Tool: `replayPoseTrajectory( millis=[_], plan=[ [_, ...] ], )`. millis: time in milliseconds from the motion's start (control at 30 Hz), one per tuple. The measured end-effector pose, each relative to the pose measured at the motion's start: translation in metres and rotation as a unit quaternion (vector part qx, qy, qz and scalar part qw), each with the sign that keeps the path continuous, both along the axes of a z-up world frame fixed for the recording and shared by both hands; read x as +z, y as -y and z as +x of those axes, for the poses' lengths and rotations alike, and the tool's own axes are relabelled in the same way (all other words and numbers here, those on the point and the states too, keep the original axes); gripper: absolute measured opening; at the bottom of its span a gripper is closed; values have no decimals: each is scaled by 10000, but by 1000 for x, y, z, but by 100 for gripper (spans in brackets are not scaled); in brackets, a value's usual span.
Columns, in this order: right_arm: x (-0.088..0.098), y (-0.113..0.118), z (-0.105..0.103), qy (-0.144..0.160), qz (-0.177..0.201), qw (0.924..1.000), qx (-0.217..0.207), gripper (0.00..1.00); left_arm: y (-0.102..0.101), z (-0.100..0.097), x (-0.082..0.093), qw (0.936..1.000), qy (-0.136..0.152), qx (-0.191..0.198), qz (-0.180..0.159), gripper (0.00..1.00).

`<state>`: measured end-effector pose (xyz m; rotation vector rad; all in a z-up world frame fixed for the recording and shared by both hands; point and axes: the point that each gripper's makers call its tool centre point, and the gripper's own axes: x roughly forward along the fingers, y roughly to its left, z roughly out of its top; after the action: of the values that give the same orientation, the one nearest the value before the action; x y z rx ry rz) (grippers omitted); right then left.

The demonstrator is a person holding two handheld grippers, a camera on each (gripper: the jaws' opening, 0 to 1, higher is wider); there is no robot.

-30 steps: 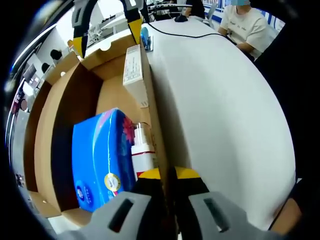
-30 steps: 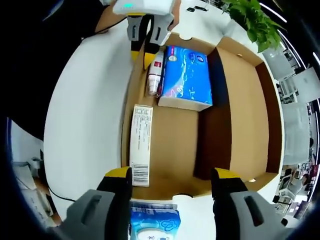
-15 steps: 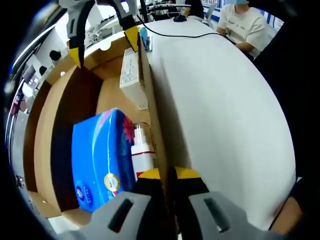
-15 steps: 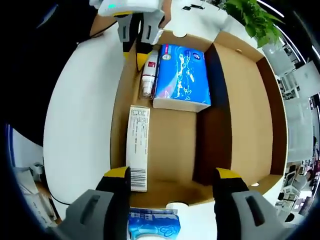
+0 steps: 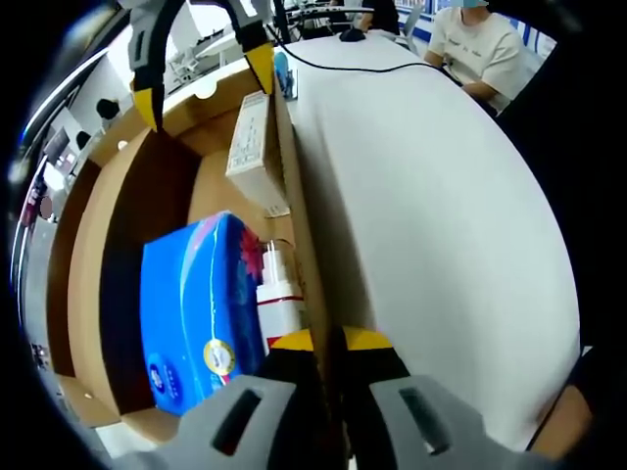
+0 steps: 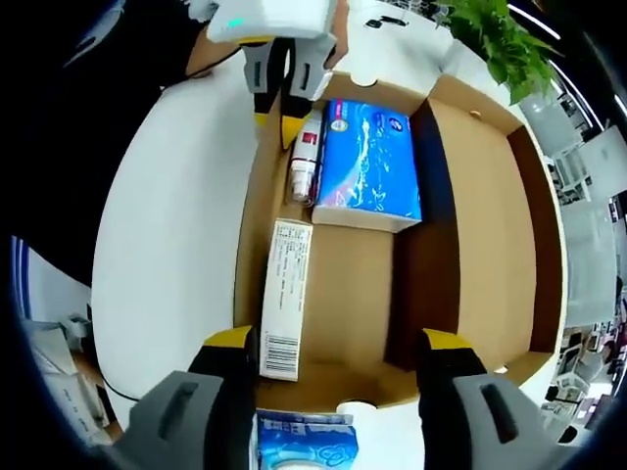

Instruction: Operate the shoe box by opening the lid, removing the specified soft item, and placing it in the target area until the item is outside and the box remains undamaged.

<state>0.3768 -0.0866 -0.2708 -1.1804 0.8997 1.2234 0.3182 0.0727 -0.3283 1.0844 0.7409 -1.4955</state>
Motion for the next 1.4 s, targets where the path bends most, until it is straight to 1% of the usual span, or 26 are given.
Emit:
replayPoseTrajectory(
  millis=[133,267,333,500,767,833,933,1100,1133,1200,1233,1300,1333,1400],
  plan=[
    [-10,-3,-2,-94,-50,9999,7,63,0,0,0,10000,3,-2,14,4],
    [-19,-7,-3,-172,-133,9998,-13,62,-1,-1,0,10000,-3,-18,22,4],
    [-21,-8,-2,-148,-169,9997,22,63,-1,-1,0,10000,-6,-18,23,4],
    [-26,-7,0,-134,-196,9997,-62,63,-1,-2,-1,10000,-11,-27,23,4],
    [-42,-5,1,20,-306,9995,-78,60,-2,-2,-1,10000,-7,-12,39,4],
    [-45,-3,0,58,-380,9993,-4,57,-2,-5,-1,10000,5,-2,43,4],
    [-45,-3,-2,87,-380,9992,34,53,-2,-7,-1,10000,31,-5,85,4],
    [-46,-1,-4,117,-314,9994,-59,49,-3,-10,-1,10000,-2,17,50,4],
    [-45,0,-5,114,-311,9994,-101,46,-3,-10,-1,10000,2,15,54,4],
    [-45,0,-11,91,-291,9995,-122,38,-3,-10,-1,10000,1,25,66,4],
    [-45,0,-11,90,-284,9995,-120,37,-3,-9,-2,10000,-14,30,79,4],
    [-42,-1,-11,247,-186,9995,-102,33,-3,-8,-2,10000,-9,23,93,4],
    [-42,1,-14,249,-176,9995,-99,31,-3,-8,-2,9999,4,28,97,4],
    [-42,1,-15,323,-82,9991,-246,27,-4,-8,-3,9999,26,21,131,4]
  ],
)
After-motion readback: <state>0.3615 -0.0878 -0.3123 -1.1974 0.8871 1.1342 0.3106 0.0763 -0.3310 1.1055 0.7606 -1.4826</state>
